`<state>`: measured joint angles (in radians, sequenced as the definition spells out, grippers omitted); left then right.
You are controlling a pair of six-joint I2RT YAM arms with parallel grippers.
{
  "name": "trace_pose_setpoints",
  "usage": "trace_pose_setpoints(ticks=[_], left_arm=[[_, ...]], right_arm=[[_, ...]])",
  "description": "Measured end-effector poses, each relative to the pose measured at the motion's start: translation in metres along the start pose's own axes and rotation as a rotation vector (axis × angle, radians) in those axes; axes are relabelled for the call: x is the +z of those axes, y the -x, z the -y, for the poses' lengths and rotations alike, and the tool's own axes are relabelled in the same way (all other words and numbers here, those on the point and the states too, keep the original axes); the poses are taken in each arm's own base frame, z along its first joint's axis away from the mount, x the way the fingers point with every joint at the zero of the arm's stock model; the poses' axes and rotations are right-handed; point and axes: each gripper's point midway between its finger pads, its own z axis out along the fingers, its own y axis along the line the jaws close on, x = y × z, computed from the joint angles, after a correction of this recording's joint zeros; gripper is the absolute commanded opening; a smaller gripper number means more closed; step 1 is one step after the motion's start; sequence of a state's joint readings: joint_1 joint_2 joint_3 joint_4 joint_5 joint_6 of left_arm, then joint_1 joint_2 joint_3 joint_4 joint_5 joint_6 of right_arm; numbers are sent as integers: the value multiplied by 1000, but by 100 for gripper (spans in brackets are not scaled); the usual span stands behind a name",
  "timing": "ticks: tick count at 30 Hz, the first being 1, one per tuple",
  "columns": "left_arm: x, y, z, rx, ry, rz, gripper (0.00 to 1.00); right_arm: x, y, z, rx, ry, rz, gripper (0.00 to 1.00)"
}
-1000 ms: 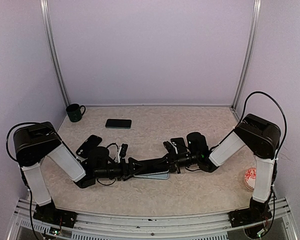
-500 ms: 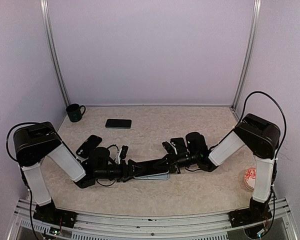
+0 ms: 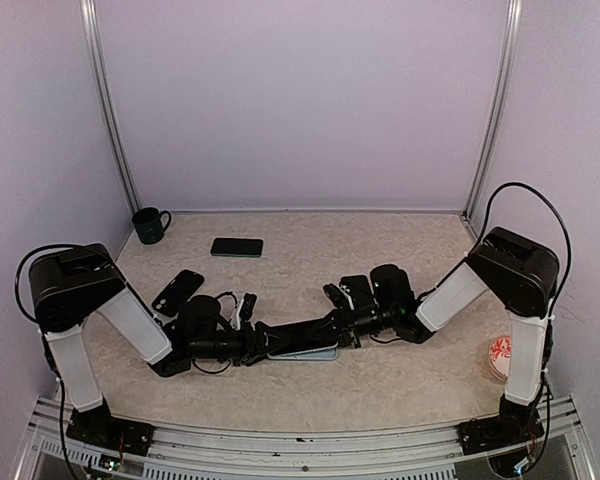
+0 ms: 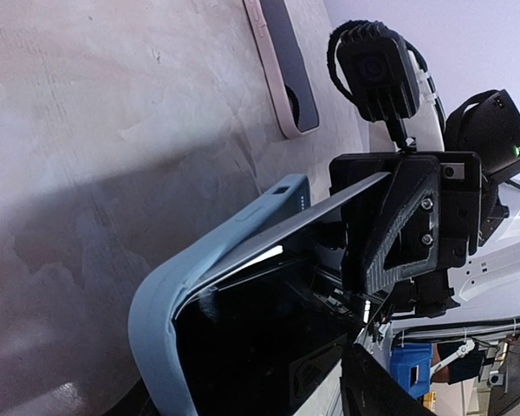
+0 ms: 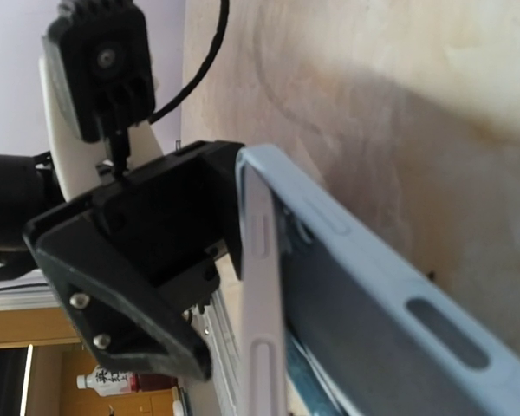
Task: Put the phone into the phone case
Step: Install the phone on the phone case.
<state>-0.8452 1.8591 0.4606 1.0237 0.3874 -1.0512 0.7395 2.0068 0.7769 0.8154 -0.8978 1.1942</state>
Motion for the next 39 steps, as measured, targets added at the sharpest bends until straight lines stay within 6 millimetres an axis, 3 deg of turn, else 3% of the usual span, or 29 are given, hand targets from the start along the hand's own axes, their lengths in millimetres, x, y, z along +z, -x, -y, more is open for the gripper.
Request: trace_pose_setpoints(ticks=[15, 29, 39], left_arm=[[1, -4, -5, -28, 2, -9, 40], [-2, -7, -5, -56, -14, -16, 31], [-2, -5, 1, -48, -37, -10, 25]], right_arm=[[2, -1, -1, -16, 5, -22, 0], [3, -3, 4, -36, -22, -46, 15], [4, -4, 7, -27, -38, -58, 19]])
